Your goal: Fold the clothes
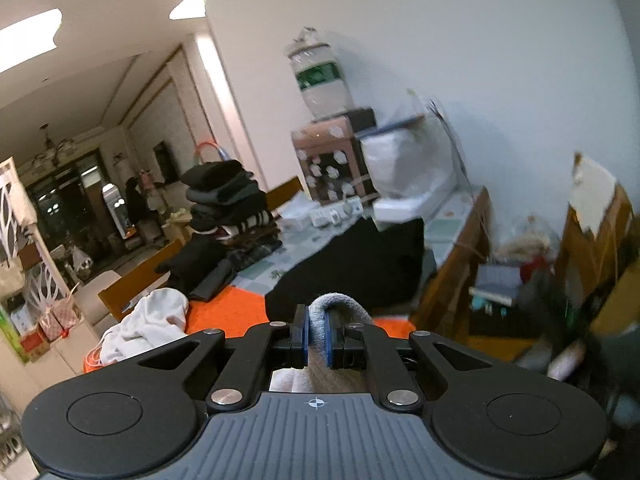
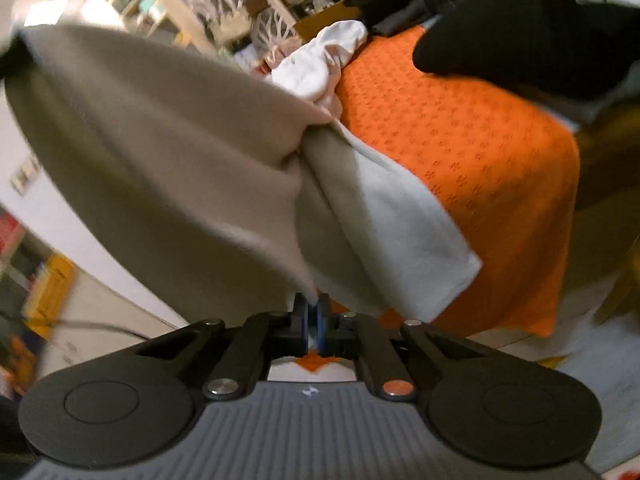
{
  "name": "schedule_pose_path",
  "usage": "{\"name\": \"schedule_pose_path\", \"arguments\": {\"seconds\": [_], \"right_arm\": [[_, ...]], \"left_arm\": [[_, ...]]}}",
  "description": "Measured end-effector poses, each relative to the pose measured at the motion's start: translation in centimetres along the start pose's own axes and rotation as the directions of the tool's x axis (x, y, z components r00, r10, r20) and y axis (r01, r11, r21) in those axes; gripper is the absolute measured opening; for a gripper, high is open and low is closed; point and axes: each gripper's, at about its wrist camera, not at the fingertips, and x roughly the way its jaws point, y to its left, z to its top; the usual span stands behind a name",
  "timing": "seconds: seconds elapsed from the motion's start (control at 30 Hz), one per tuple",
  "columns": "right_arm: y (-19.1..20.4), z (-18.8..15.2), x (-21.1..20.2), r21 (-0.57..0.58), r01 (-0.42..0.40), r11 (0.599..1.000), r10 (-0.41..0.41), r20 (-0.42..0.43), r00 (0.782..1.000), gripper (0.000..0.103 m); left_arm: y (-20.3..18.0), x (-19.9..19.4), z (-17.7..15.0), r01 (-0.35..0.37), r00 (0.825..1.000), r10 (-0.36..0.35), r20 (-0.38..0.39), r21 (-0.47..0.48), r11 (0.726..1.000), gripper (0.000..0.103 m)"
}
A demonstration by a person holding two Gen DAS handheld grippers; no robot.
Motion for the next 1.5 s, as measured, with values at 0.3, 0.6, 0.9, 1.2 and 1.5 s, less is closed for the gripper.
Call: {"name": "schedule_pose_path", "arguments": {"seconds": [0.3, 0.6, 0.9, 1.2, 1.5], "right_arm": [[-1.3, 3.9, -2.4, 0.286, -0.345, 0.894, 0.319, 0.135, 0.938, 0.005], [-5.7, 2.2, -1.3, 0.554, -0.421, 0.718, 0.341, 0.248, 0.907, 0.005], [-4.0, -0.1, 1.2, 0.499, -0.345, 0.795, 0.318, 0.143, 0.937, 0.008], [-5.2, -2.8, 2.6, 0.555, -0.242, 0.796, 0.151, 0.204, 0.967, 0.036], [-6.0, -6.6, 4.8, 0.587, -0.108, 0.802, -0.015, 0.201, 0.98, 0.044]], "left_arm": [[-0.4, 0.9, -2.5, 0.001, 0.994, 0.001, -0.108, 0.014, 1.0, 0.01], [0.7, 2.6, -0.5, -0.018, 0.995, 0.015, -0.095, -0.037, 0.999, 0.01], [-0.6, 4.2, 2.9, 0.025, 0.999, -0.025, -0.04, 0.0, 1.0, 0.01], [-0.8, 4.1, 2.9, 0.085, 0.99, -0.081, -0.115, 0.026, 0.996, 0.01], [-1.1, 3.9, 3.2, 0.16, 0.981, -0.147, -0.123, 0.105, 0.981, 0.01]]}}
